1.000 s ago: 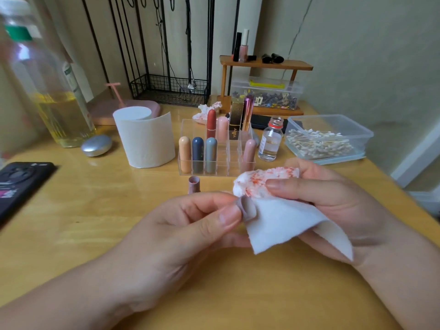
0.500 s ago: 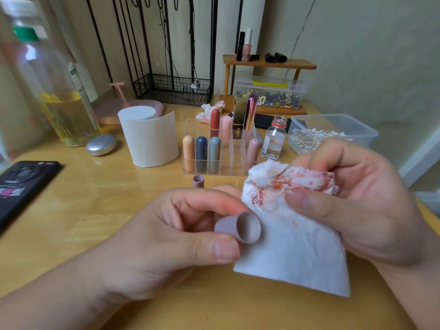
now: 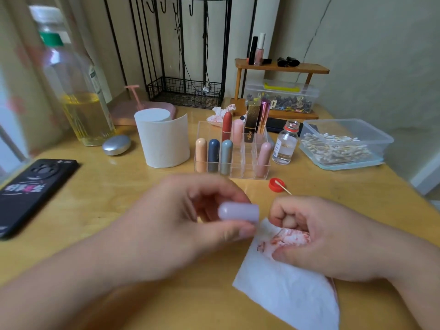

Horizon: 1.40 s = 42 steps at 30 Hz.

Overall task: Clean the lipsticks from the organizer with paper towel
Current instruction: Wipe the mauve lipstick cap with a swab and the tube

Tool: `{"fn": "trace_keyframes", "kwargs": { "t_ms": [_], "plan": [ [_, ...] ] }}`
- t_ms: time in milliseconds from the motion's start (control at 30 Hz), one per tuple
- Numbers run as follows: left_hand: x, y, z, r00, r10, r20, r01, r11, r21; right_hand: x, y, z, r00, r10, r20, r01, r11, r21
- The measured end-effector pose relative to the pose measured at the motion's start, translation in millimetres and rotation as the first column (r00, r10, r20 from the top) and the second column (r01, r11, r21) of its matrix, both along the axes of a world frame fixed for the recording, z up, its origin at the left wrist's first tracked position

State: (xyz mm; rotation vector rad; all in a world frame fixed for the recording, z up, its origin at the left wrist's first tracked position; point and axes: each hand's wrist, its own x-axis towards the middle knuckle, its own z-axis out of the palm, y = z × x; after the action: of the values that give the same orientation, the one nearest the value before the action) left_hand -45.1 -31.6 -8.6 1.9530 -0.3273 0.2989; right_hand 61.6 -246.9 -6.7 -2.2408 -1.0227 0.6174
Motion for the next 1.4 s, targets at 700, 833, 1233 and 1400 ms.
{"fn": "trace_keyframes", "kwargs": {
  "t_ms": [700, 833, 1233, 1400],
  "plan": [
    [34.6, 66.2, -17.2, 0.873, 0.424, -0.243, -0.194, 0.758, 0.623, 4.2, 10.0, -12.5, 0.980, -0.115, -0.161, 0.144, 0.973, 0.178],
    [28.7, 71.4, -7.5, 0.864, 0.437, -0.251, -0.187, 0.740, 0.646, 5.1, 9.3, -13.2, 0.968, -0.121, -0.219, 0.175, 0.953, 0.247],
    [16.5, 4.2, -12.7, 0.863, 0.492, -0.115, -0.382, 0.784, 0.489, 3.0, 6.1, -2.6, 0.942, -0.132, -0.309, 0.275, 0.832, 0.483],
    [24.5, -5.0, -22.2, 0.819, 0.516, -0.250, -0.427, 0.840, 0.334, 1.6, 6.0, -1.2, 0.932, -0.217, -0.289, 0.348, 0.756, 0.554]
  ]
}}
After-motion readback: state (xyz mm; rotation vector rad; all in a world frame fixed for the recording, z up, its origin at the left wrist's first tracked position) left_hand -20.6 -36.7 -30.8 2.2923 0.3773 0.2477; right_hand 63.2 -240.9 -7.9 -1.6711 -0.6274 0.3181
